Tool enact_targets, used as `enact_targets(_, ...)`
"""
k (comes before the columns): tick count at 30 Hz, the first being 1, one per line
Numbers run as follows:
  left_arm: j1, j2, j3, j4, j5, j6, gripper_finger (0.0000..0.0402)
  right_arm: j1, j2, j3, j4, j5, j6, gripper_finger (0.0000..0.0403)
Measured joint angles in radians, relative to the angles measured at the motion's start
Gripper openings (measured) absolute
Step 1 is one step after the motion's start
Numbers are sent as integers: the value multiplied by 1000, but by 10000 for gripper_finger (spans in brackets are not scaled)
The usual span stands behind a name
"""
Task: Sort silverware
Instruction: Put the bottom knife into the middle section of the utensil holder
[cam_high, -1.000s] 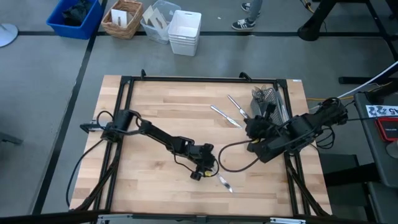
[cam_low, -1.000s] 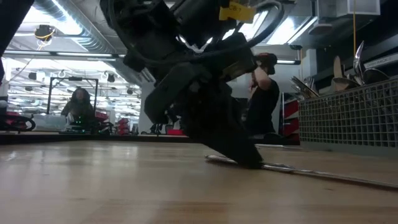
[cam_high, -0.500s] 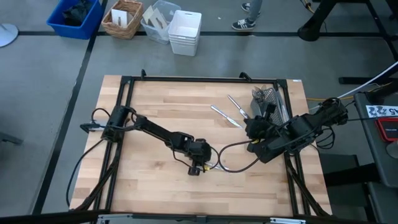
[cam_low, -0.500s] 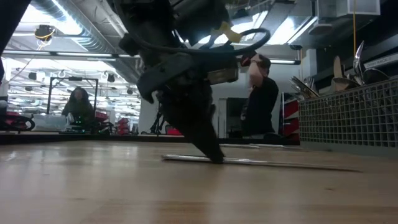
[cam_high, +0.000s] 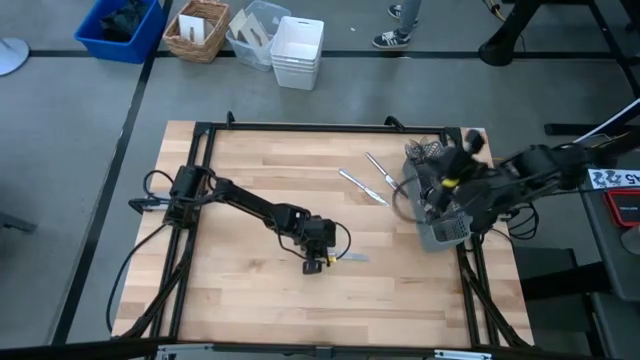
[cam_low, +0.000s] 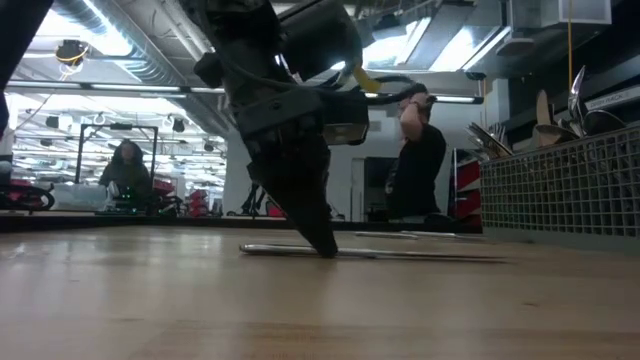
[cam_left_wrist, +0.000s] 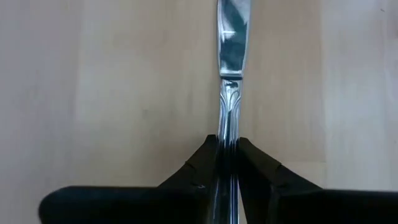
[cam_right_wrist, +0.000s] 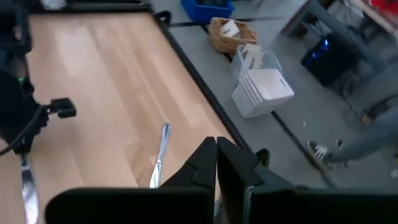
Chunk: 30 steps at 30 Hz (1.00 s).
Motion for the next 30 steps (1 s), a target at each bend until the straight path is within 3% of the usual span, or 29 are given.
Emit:
enact_targets(5,32,-10,0,-40,-1,-9,43,2,-180,-258,33,27,230,17)
enact_targets(8,49,-18,0,-63,-6,-11,41,2,-290,-466,214,-1,278,17)
enact_targets(13,58,-20,0,-73,-11,-19,54,2,-420,-776,699,-139,53,17)
enact_targets(17,51,-20,0,-73,-11,-3,69,2,-432,-952,1054,-240,-138,17)
enact_targets(22,32,-20,0,-70,-16,43,90,2,-399,-1065,1277,-318,-236,17)
enact_targets(30,4,-21,-2,-37,-69,105,129,2,-320,-1077,1291,-370,-246,17)
